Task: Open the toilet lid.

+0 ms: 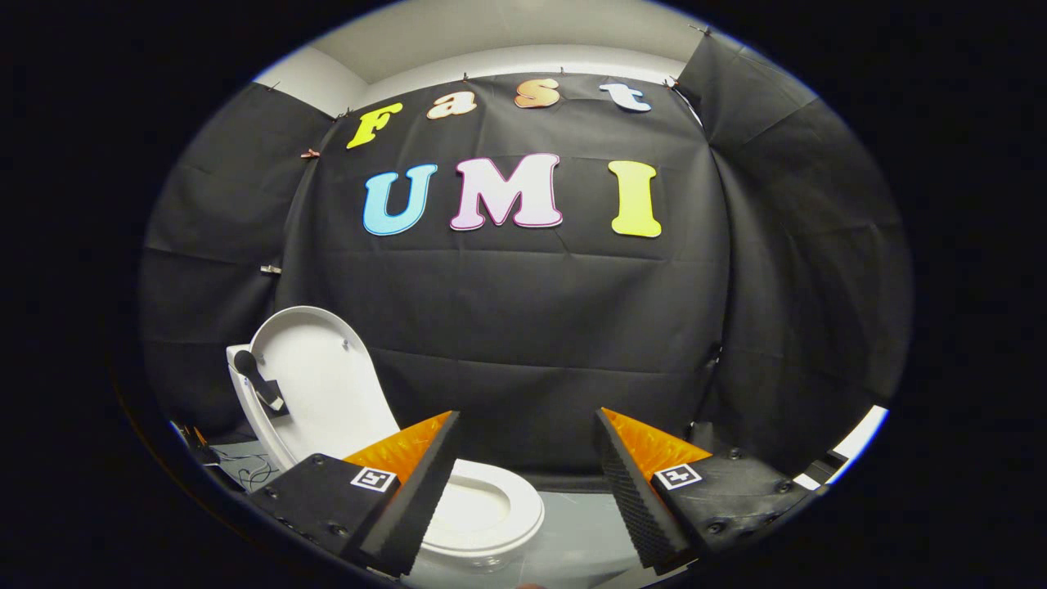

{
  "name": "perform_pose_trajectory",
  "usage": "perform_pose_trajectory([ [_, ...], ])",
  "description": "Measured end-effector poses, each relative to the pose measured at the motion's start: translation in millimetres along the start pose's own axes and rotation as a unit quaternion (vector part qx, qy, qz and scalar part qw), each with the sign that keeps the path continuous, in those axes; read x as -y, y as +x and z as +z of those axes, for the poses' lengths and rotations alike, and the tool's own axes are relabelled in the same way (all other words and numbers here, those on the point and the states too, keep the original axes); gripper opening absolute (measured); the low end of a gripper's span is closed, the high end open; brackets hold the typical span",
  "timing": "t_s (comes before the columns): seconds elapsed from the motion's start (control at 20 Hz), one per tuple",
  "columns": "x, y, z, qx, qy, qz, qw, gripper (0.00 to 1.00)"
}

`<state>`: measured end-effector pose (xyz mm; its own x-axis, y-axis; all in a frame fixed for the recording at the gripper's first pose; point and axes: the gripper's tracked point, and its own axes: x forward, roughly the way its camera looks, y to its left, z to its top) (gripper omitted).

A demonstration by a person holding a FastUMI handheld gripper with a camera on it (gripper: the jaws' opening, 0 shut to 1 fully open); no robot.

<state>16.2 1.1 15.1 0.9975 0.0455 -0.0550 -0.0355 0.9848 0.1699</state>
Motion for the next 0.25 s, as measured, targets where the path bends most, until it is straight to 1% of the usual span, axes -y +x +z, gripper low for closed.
perform_pose_trajectory([
  [0.25,-0.1,-0.2,2.6,0.001,0.000,0.000,1.000,0.99],
])
